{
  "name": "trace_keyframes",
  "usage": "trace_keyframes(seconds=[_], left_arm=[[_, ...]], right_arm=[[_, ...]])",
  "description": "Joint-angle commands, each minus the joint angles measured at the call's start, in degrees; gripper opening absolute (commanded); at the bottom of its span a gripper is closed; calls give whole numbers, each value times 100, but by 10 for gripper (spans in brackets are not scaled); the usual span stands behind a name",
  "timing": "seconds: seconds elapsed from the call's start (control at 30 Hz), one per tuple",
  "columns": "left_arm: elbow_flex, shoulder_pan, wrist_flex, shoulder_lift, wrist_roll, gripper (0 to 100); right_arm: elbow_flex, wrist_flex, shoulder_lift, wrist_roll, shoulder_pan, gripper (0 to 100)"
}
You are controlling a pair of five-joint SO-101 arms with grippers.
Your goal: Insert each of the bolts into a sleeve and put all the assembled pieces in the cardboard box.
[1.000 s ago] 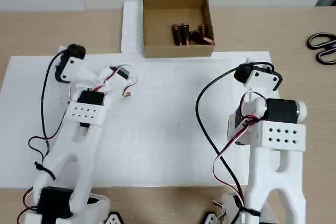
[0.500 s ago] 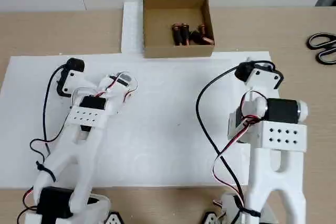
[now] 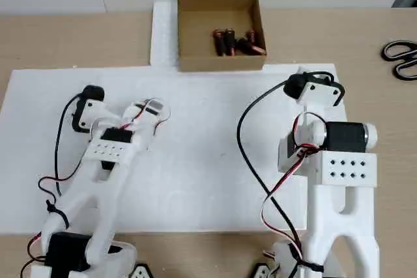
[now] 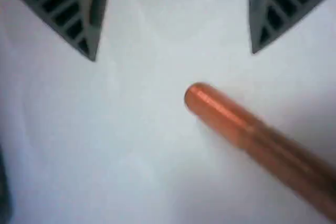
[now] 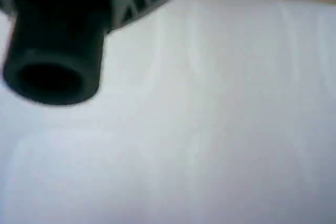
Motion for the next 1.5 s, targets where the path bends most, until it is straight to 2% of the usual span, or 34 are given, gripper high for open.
trace_keyframes(seconds=[0.0,0.23,0.53,0.9,1.13,1.47], left_arm=[[13,-149,-316,-211,35,181],[-242,-431,-651,527,9,181],[-1332,-316,466,1081,44,181],[-1543,-316,501,1108,211,181],[-1675,-316,1064,1108,211,184],[-1675,-325,1116,1108,185,184]], right_arm=[[-255,-4,-92,-44,-13,2],[-229,-22,-92,-44,-13,2],[-229,-13,-92,-44,-13,2],[-229,-31,-13,-44,-13,2],[-246,-40,286,-53,-4,2],[-255,-40,303,-53,-4,2]])
